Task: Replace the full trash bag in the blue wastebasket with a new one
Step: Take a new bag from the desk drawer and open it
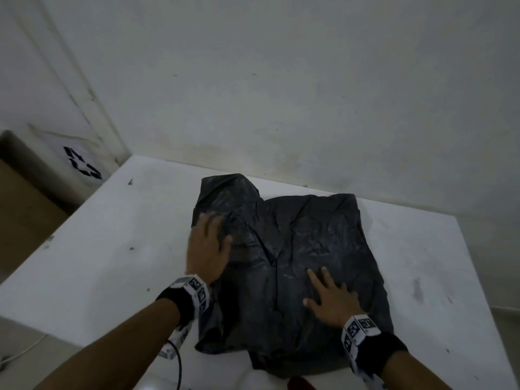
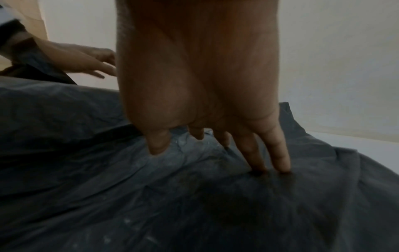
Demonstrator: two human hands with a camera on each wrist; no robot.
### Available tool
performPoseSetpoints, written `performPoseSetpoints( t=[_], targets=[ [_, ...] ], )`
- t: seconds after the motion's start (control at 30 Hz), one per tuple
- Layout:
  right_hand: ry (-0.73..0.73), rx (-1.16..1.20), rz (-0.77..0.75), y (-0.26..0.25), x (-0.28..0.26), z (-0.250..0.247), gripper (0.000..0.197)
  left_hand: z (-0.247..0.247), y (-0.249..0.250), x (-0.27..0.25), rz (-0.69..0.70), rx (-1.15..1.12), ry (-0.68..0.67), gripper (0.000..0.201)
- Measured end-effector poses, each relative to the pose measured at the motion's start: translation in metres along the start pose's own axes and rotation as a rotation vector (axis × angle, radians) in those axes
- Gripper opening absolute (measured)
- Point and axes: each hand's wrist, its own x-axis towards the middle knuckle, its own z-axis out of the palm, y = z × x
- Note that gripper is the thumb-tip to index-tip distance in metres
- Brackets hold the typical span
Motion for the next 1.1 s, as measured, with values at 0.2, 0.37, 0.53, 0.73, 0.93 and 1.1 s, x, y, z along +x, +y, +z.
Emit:
performPoseSetpoints(
  t=[0.2,0.37,0.53,0.73,0.93,1.1],
  targets=[
    [-0.046,-0.106,0.164,0.019,-0.002,0.010,0.072,0.027,0.020,-0.023,0.088,0.224,-1.042,0.109],
    [-0.041,-0.123,0.287,0.060,-0.004,-0.009,0.071,0.034,0.012,-0.031,-0.060,0.573,-1.158,0.090],
    [0.116,-0.087,0.090,0.044,-0.018,0.007,0.063,0.037,0.030,-0.028,0.220,0.340,-0.991,0.115],
    [0.076,-0.104,0.234,0.050,-0.020,0.021,0.072,0.040,0.044,-0.051,0.423,0.250,-1.101,0.106],
    [0.386,-0.004,0.288,0.045,-0.040,0.018,0.040,0.051,0.084,-0.079,0.471,0.210,-1.162,0.084],
    [0.309,0.141,0.334,0.062,-0.062,0.029,0.043,0.071,0.111,-0.088,0.472,0.388,-1.187,0.084]
  ],
)
